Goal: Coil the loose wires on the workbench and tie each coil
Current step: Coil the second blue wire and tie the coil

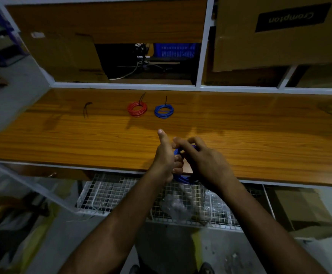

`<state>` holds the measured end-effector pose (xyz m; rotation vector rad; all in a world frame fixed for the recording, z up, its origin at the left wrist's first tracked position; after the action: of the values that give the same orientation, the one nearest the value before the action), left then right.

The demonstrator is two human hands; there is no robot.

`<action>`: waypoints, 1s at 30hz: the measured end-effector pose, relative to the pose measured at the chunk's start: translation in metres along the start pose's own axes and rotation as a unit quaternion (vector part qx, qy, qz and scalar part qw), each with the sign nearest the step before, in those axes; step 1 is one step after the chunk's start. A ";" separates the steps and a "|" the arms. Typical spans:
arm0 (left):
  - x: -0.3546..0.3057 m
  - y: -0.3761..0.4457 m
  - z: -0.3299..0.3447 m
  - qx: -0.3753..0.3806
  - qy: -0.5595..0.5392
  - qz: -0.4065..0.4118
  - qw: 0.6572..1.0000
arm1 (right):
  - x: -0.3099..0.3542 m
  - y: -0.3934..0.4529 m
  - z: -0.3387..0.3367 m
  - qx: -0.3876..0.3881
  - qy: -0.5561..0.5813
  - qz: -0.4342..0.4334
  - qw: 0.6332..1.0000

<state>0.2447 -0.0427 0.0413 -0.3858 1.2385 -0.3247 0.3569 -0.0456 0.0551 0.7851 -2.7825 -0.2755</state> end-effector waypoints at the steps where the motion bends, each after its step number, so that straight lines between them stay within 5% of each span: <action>1: -0.004 -0.001 -0.008 0.011 0.005 -0.008 1.000 | 0.009 0.006 -0.001 0.007 -0.036 -0.025 0.999; 12: -0.048 0.001 -0.101 0.137 0.065 -0.023 0.988 | 0.087 0.071 0.013 -0.127 0.148 -0.040 0.980; 24: -0.086 0.052 -0.125 0.159 0.108 0.073 0.979 | 0.071 0.115 0.038 -0.222 0.321 0.113 0.914; 30: -0.099 0.088 -0.137 0.098 0.194 0.125 0.968 | 0.046 0.157 0.067 -0.235 0.381 0.153 0.881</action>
<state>0.0873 0.0644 0.0473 0.0108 1.6032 -0.3119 0.2239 0.0695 0.0368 0.2353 -1.9271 -0.4428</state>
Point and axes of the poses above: each hand's wrist, its own y-axis towards the middle knuckle, its own z-axis out of the palm, x = y × z, the point moved 5 cm from there along y, towards the middle knuckle, and after that the axes turned 2 degrees about z, right-handed, at the moved point
